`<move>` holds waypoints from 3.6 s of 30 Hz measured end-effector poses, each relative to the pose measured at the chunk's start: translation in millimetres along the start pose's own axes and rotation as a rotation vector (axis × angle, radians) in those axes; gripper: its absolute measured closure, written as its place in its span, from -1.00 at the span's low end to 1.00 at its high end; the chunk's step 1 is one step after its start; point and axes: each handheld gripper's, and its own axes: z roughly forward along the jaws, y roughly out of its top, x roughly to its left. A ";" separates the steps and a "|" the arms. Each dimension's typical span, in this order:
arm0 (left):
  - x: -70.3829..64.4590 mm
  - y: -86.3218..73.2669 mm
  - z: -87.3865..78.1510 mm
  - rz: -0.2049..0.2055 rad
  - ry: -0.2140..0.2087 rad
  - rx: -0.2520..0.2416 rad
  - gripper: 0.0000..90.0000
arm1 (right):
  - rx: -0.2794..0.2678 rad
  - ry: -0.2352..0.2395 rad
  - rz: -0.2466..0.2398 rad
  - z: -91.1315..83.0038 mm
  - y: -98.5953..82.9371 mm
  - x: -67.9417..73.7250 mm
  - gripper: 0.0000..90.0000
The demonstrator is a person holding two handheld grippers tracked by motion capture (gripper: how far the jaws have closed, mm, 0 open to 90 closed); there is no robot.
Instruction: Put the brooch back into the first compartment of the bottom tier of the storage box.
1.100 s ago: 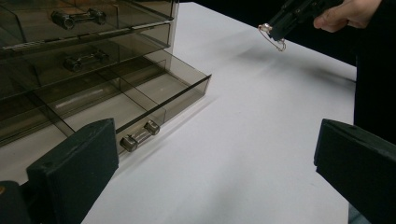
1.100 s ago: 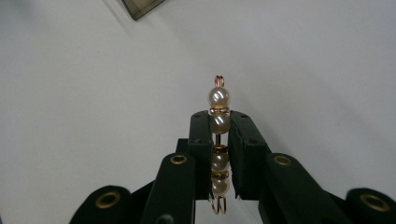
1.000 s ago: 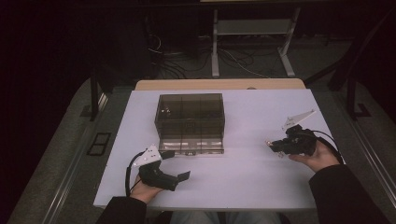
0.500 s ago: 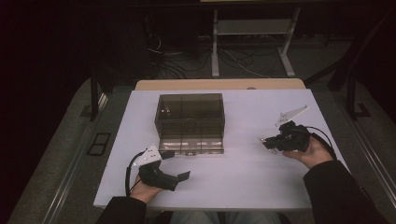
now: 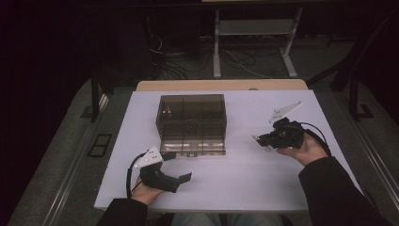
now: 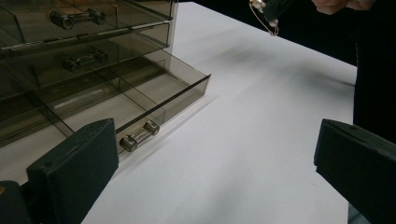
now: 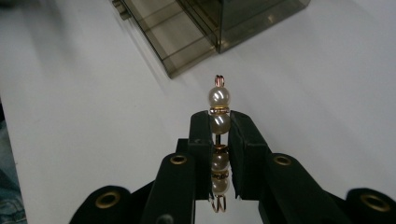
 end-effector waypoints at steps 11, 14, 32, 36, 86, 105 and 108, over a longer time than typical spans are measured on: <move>0.0 0.1 -0.2 0.001 -0.002 -0.002 -1.00 | -0.012 0.022 -0.039 6.7 25.9 10.4 0.75; -0.1 0.2 -0.3 0.002 -0.003 -0.002 -1.00 | -0.010 0.027 -0.054 9.3 31.9 13.5 0.75; -0.4 0.2 0.2 0.005 -0.007 -0.001 -1.00 | 0.004 0.058 -0.125 26.6 63.3 30.0 0.75; -0.2 0.1 0.1 0.004 -0.007 -0.002 -1.00 | 0.003 0.064 -0.134 30.6 71.5 33.6 0.75; -0.4 0.2 -1.1 -0.003 -0.012 -0.008 -1.00 | -0.027 0.161 -0.214 103.3 152.0 61.3 0.75; 0.3 0.3 -1.7 -0.003 -0.013 -0.013 -1.00 | -0.032 0.191 -0.206 140.6 163.9 75.8 0.75; 0.2 0.3 -1.8 -0.004 -0.014 -0.014 -1.00 | -0.030 0.192 -0.196 147.8 165.9 78.3 0.75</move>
